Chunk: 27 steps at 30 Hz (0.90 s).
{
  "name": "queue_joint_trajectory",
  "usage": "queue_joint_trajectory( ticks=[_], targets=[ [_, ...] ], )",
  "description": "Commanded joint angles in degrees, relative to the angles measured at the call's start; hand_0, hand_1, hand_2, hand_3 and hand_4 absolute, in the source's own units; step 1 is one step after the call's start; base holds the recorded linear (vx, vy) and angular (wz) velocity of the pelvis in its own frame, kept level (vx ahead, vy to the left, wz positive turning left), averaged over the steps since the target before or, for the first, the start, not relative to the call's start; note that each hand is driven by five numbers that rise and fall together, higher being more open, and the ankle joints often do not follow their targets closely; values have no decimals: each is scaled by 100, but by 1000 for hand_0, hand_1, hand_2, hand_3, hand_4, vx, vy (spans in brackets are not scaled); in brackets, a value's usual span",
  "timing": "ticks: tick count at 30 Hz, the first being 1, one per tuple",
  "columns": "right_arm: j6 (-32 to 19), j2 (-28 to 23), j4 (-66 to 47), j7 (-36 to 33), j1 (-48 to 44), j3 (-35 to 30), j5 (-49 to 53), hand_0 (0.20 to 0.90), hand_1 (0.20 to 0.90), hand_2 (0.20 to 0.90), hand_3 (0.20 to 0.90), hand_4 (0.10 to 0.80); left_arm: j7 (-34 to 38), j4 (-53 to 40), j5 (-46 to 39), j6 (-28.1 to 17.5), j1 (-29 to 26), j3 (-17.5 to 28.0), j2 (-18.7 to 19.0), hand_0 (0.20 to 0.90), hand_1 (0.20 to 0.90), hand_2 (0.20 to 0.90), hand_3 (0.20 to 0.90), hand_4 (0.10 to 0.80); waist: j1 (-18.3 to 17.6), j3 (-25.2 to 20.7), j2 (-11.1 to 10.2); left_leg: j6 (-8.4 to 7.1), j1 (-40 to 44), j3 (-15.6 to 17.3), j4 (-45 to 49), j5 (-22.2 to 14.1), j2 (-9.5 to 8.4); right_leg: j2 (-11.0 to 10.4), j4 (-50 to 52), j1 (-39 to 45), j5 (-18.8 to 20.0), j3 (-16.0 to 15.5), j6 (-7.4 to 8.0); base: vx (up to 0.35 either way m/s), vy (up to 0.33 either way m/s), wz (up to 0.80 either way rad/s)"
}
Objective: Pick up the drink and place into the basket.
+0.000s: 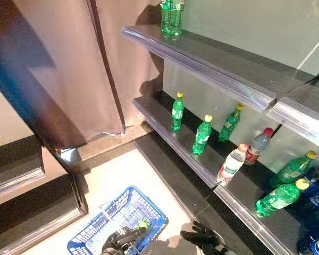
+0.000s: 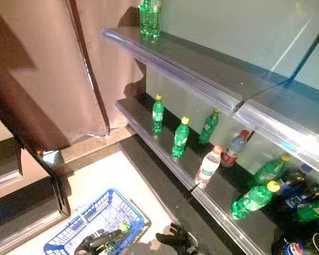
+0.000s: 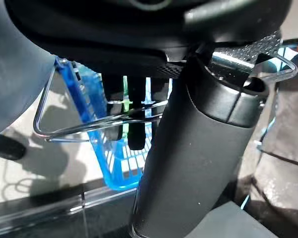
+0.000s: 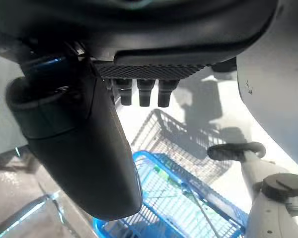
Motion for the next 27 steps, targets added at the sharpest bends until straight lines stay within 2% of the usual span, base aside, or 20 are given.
queue_joint_trajectory(
  ticks=[1, 13, 21, 24, 27],
  targets=[
    [-110, 56, -299, 97, -381, -95, 33, 900, 900, 900, 900, 800, -420, -316, 275, -490, -515, -147, -83, 300, 300, 300, 200, 100, 114, 189, 38, 79, 280, 48, 25, -564, 28, -89, 14, -258, 274, -115, 5, 0, 0, 0],
    [-180, -4, -242, 149, -395, -116, 52, 900, 900, 900, 900, 800, -429, -362, 235, -491, -529, -142, -30, 300, 300, 300, 200, 100, 118, 236, 65, 82, 262, 47, 25, -556, 30, -92, 19, -277, 276, -120, 1, 0, 0, 0],
    [-296, -48, -344, 62, -411, -43, -403, 900, 900, 900, 900, 800, -420, -362, 290, -561, -503, -164, -58, 300, 300, 300, 200, 100, 129, 225, 44, 77, 266, 30, 25, -573, 24, -89, 14, -270, 271, -115, 6, 0, 0, 0],
    [-461, -129, -737, -131, -416, 46, -869, 900, 900, 900, 900, 800, -335, -499, 307, -492, -492, -175, -48, 300, 300, 300, 200, 100, 138, 235, 29, 75, 267, 17, 25, -575, 23, -92, 14, -262, 273, -124, 15, 0, 0, 0],
    [-478, -359, -1692, -403, -429, 208, -1186, 900, 900, 900, 900, 800, -258, -715, 314, -369, -464, -166, 24, 300, 300, 300, 200, 100, 131, 268, -1, 64, 266, 12, 25, -571, 29, -96, 14, -264, 287, -133, 24, 0, 0, 0]
  ],
)
